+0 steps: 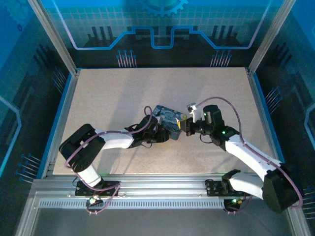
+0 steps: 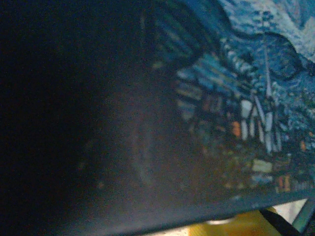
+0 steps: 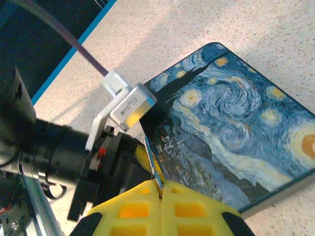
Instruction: Unlock the padlock with the key
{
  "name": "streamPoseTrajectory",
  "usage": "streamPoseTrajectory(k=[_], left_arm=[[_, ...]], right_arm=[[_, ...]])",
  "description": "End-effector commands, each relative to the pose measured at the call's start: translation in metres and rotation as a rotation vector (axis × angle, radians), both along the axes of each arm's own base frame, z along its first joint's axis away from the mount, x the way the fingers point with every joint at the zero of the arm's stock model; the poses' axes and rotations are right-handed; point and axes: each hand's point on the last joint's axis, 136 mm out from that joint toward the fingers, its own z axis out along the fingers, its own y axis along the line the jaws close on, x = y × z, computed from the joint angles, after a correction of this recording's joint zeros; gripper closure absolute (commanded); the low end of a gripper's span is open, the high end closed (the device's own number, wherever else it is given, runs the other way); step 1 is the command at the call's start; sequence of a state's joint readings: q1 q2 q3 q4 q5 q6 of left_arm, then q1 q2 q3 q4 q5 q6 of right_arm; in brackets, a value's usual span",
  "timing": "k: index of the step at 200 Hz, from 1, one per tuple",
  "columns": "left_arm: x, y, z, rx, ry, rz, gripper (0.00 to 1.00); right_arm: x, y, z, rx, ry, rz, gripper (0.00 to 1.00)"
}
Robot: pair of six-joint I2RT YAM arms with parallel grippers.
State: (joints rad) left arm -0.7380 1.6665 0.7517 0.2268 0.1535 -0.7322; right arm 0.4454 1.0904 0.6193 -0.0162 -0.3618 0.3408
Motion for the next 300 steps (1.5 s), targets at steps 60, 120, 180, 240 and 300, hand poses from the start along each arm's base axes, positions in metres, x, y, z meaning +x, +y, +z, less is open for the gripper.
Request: streamPoseTrajectory(k=[60,120,180,240,300], left_arm=[[0.002,-0.012,0.037,-0.146,0.095,0.03,0.73],[0.003,-0.008,0.041,-0.189,0.135,0.076,0.74],[0.001,-0.008,0.046,-0.204,0.16,0.093,0.76],[0.0,-0.007,0.046,-0.203,0.165,0.094,0.77],[-0.002,-0.007,0.045,-0.202,0.171,0.093,0.77]], right_arm=[[-0.05,0.006,-0.05,-0.119,-0.037,0.108,0.97],[-0.054,0.019,-0.079,-0.15,-0.026,0.158,0.97],[-0.044,0.027,-0.091,-0.182,-0.043,0.172,0.97],[-0.031,0.032,-0.095,-0.203,-0.062,0.175,0.97],[-0.021,0.04,-0.097,-0.193,-0.062,0.177,0.97]])
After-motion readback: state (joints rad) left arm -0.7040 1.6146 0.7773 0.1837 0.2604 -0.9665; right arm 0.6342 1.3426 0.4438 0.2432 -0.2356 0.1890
